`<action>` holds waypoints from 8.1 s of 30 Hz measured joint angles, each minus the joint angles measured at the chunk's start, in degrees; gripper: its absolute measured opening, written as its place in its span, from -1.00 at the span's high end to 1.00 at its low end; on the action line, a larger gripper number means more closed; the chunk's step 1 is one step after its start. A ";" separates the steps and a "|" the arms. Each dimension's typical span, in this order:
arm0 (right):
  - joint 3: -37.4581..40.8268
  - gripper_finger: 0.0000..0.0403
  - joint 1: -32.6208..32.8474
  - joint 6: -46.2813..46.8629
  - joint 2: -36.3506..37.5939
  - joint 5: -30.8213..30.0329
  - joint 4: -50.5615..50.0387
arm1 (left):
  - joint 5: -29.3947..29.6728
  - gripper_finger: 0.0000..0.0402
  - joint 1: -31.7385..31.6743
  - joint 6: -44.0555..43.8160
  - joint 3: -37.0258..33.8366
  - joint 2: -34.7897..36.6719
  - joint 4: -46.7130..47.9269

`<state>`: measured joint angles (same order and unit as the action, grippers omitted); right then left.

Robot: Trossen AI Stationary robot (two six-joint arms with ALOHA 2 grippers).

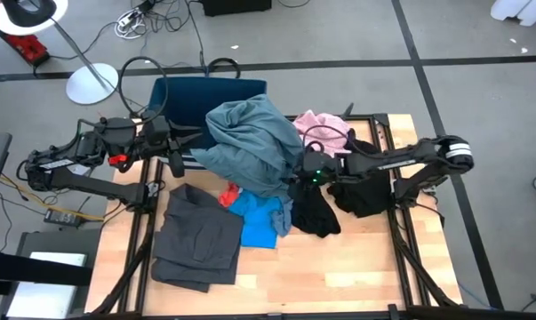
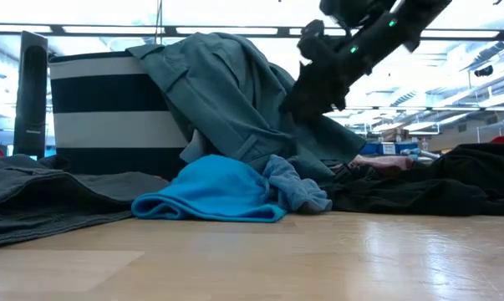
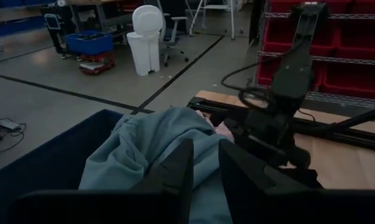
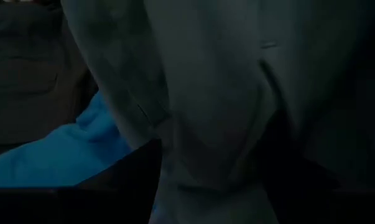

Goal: Sort clothes
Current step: Put the blue pants into the blue laundry bin

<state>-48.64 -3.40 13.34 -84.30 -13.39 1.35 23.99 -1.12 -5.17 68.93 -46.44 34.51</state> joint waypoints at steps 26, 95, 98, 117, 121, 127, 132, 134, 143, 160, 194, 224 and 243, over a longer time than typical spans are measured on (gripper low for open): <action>0.02 0.93 -6.12 9.60 -9.21 6.69 16.24 | 0.02 0.60 0.01 1.79 0.02 -0.01 1.10; -84.39 0.10 -17.49 -7.33 -32.11 17.71 -39.03 | -0.02 0.60 0.01 7.93 0.02 0.00 -1.52; -84.39 0.09 -17.49 -10.72 -28.09 17.69 -44.19 | -0.02 0.60 0.01 7.93 0.02 0.00 -1.52; -67.23 0.18 -13.85 -8.95 -9.23 13.59 -71.77 | -0.02 0.60 0.01 7.93 0.02 0.00 -1.57; -50.18 0.20 -12.86 -5.01 -2.30 13.57 -61.73 | -0.15 0.60 0.01 7.93 0.02 0.00 -1.57; -27.54 0.23 -12.31 -0.64 6.50 13.53 -45.41 | -0.68 0.60 0.01 7.93 0.02 0.00 -1.59; -15.02 0.23 -12.46 0.15 7.48 14.03 -39.59 | -0.68 0.60 0.01 7.93 0.02 0.00 -1.59; -11.76 0.22 -12.46 0.14 6.84 15.19 -35.27 | -0.68 0.60 0.01 7.84 0.02 0.00 -1.61; -6.12 0.23 -12.51 0.36 -0.27 19.27 -18.86 | -0.69 0.60 0.04 7.62 0.02 -0.02 -1.60; -6.81 0.44 -11.73 5.02 -18.23 21.54 -7.00 | -0.70 0.60 0.04 7.54 0.00 0.00 -1.60; -32.36 1.00 -12.05 0.67 11.76 4.92 -32.41 | -0.68 0.60 0.01 7.94 0.01 -0.04 -2.08; -84.14 1.00 -21.20 -1.36 -36.99 20.31 -16.58 | -0.66 0.60 0.01 8.15 -0.04 2.57 -2.40; -84.11 0.24 -18.84 -3.58 -35.73 25.51 -31.24 | -0.63 0.60 0.01 8.17 -0.04 3.01 -1.43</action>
<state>-132.75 -22.23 9.76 -120.03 12.12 -29.89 23.35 -1.10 3.01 68.88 -43.42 33.08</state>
